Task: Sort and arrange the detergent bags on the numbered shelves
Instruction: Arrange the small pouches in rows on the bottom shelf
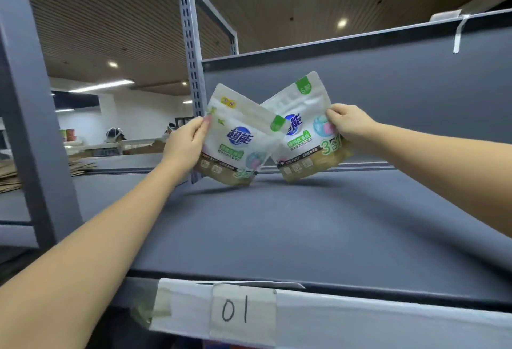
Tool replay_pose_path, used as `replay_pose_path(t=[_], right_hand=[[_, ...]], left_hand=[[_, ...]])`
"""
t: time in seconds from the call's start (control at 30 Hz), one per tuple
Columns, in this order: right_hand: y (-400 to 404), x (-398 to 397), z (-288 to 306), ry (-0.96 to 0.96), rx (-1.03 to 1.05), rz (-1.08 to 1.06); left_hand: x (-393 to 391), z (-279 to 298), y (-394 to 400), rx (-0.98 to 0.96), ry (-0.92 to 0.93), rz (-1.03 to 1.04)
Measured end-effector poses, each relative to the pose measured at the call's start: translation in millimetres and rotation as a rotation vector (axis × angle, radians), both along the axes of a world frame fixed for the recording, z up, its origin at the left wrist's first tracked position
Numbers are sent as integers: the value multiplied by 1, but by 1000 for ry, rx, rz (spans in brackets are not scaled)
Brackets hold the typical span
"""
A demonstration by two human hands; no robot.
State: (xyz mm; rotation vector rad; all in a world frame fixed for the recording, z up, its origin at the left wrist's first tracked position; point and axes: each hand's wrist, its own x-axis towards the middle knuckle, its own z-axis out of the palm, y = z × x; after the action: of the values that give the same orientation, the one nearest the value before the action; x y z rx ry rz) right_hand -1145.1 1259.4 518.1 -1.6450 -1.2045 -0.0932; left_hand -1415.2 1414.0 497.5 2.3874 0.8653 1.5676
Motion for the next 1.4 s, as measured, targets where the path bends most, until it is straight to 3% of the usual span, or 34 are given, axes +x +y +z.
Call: replay_pose_path(t=[0.07,0.2,0.37,0.5,0.73,1.0,1.27,1.4], right_hand=[[-10,6,-7,160,17,59],[-30,5,-23,465,46,274],[-34,0,-50,506,-182,365],[-36,-13,-54,528,-121,345],[-86,-28,-35,497,51,166],[-198,-108,-32,623,381,136],[-303,-218,-92,606,536,82],[-351,-251,-143,620,509,-38]], left_hand=[[6,2,-7,-59,-114,-49],[16,-13,-27,-293,-110,-138],[12,-24,-44,-870,-181,-545],[12,-27,-65,-1045,-127,-699],[-6,-31,-99,-942,-230,-771],[-63,-34,-163,-792,-347,-847],[-129,-88,-235,-770,-348,-974],[-147,-143,-267,-888,-325,-1024]])
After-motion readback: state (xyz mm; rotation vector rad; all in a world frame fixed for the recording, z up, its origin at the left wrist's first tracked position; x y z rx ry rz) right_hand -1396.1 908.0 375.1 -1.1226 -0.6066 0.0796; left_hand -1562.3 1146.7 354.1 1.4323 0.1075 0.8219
